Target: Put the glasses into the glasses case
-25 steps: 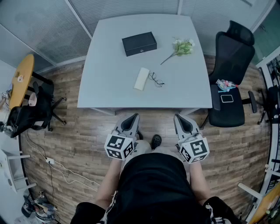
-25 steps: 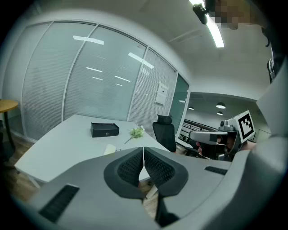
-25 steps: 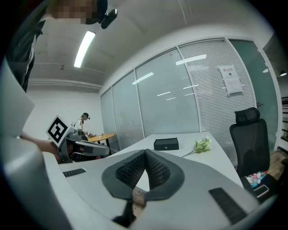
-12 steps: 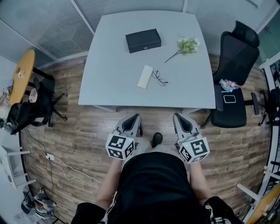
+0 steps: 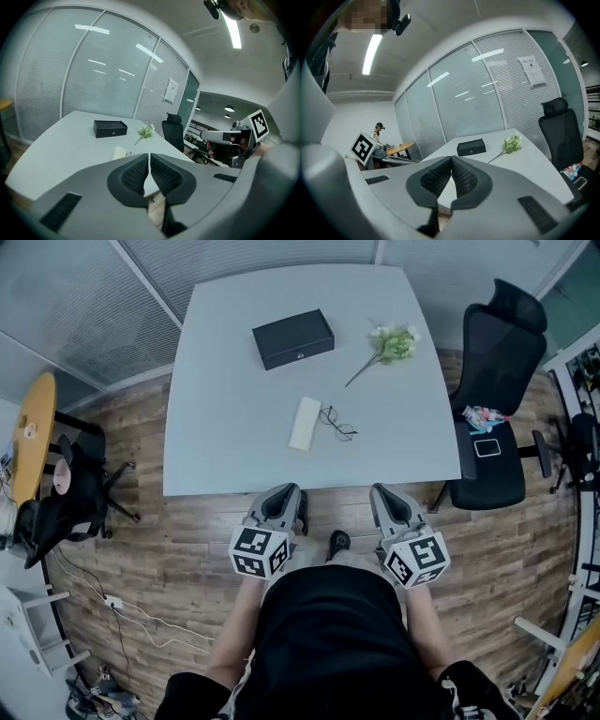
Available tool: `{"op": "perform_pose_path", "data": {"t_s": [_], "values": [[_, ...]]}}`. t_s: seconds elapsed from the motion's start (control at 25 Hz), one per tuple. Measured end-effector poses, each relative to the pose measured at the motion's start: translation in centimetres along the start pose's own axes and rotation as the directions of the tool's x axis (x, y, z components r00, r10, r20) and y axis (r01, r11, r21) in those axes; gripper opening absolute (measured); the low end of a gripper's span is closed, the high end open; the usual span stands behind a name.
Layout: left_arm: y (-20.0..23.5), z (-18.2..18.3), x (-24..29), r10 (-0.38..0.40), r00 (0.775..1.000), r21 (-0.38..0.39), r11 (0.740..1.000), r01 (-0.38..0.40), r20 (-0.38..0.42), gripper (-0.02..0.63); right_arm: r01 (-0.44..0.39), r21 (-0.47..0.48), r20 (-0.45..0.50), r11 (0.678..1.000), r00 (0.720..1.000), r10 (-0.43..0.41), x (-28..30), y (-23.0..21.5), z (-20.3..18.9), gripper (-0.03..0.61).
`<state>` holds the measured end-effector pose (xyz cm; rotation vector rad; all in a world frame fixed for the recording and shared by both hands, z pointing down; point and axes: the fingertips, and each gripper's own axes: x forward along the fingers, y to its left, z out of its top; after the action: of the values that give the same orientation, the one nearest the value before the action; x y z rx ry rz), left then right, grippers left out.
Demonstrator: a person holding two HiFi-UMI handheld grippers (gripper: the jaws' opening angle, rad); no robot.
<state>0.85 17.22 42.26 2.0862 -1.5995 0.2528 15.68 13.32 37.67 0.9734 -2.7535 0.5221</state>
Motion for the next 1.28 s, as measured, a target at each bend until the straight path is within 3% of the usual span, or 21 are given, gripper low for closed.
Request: {"op": "perform_pose_path", "data": {"t_s": [0.52, 1.04, 1.12, 1.16, 1.28], "values": [[7.4, 4.7, 9.0, -0.103, 0.991, 0.040, 0.993, 0.107, -0.089, 0.028, 0.106, 0.053, -0.055, 0.993, 0.993, -0.103, 9.5, -3.0, 2.4, 0.017], [12.6, 4.9, 15.1, -0.232, 0.953, 0.044, 0.969, 0.244, -0.195, 0.029, 0.251, 0.098, -0.097, 0.963, 0.965, -0.242, 15.0, -3.8, 2.3, 0.018], [13.3, 4.4, 15.9, -0.245, 0.944, 0.047, 0.964, 0.262, -0.223, 0.050, 0.266, 0.109, -0.108, 0.958, 0.961, -0.254, 15.7, -3.6, 1.8, 0.017], [13.6, 4.0, 16.3, -0.251, 0.938, 0.049, 0.962, 0.270, -0.240, 0.097, 0.272, 0.114, -0.116, 0.955, 0.959, -0.259, 16.0, -3.5, 1.6, 0.018], [14.3, 3.0, 17.5, -0.260, 0.924, 0.044, 0.958, 0.283, -0.281, 0.114, 0.289, 0.128, -0.142, 0.949, 0.952, -0.271, 16.4, -3.3, 0.8, 0.018]]}}
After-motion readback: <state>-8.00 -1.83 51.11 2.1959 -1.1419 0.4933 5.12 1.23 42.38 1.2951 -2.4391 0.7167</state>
